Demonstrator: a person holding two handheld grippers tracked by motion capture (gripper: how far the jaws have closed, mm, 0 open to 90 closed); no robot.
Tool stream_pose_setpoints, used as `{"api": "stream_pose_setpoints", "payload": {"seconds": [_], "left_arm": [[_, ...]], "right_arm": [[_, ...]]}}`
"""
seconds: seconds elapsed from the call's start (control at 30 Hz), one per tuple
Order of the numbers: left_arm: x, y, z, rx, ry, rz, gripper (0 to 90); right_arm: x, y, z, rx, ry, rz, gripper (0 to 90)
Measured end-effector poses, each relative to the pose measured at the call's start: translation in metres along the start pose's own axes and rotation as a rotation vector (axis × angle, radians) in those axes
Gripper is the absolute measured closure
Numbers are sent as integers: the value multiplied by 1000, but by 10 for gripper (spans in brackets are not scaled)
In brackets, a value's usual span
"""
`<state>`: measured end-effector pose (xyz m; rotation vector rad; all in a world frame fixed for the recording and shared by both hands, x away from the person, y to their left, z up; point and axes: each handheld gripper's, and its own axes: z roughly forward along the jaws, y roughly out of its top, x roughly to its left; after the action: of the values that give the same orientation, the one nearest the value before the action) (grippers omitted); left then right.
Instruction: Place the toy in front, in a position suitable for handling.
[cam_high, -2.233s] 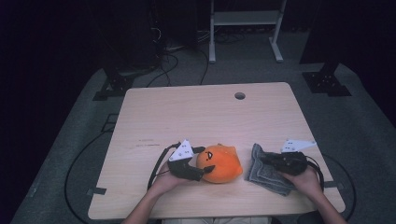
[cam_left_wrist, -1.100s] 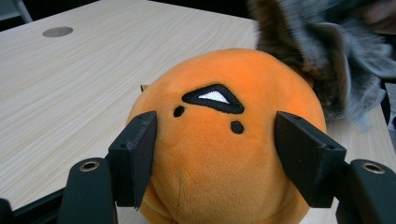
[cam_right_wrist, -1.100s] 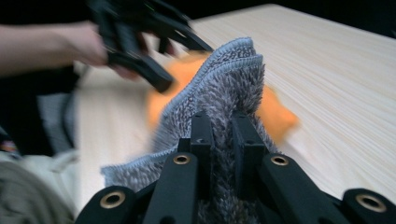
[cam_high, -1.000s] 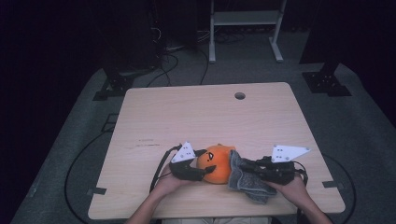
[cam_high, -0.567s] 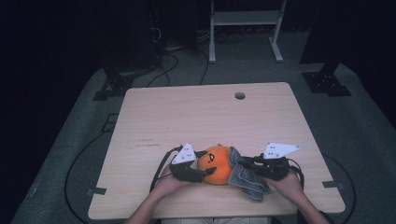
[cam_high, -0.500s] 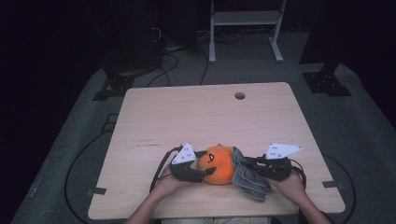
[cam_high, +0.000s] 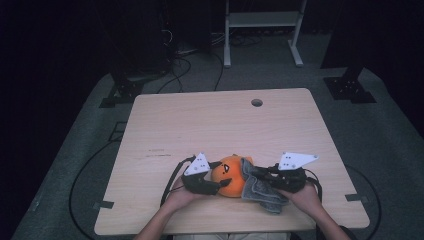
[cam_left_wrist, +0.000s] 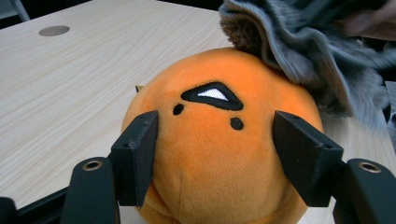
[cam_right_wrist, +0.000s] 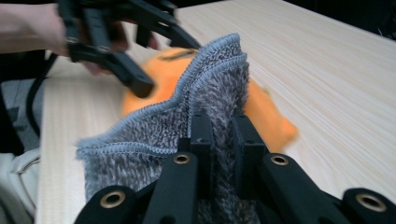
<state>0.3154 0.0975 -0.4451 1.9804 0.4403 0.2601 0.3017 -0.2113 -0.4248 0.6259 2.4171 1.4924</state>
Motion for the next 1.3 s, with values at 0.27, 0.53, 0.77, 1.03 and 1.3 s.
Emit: {"api": "stream_pose_setpoints", "payload": {"seconds": [0.27, 0.53, 0.77, 1.03, 1.3], "left_arm": [[1, -1, -2, 5, 3, 0, 332], [5, 1, 3, -4, 46, -52, 333], [5, 1, 3, -6, 28, -49, 333], [2, 0, 2, -1, -29, -14, 332], [4, 0, -1, -3, -39, -7, 358]], "right_arm": [[-4, -16, -17, 13, -5, 57, 808], [24, 11, -7, -56, 100, -22, 808], [21, 18, 11, -19, 6, -44, 725], [19, 14, 22, -6, -28, -36, 629], [11, 2, 15, 0, -24, -9, 795]]}}
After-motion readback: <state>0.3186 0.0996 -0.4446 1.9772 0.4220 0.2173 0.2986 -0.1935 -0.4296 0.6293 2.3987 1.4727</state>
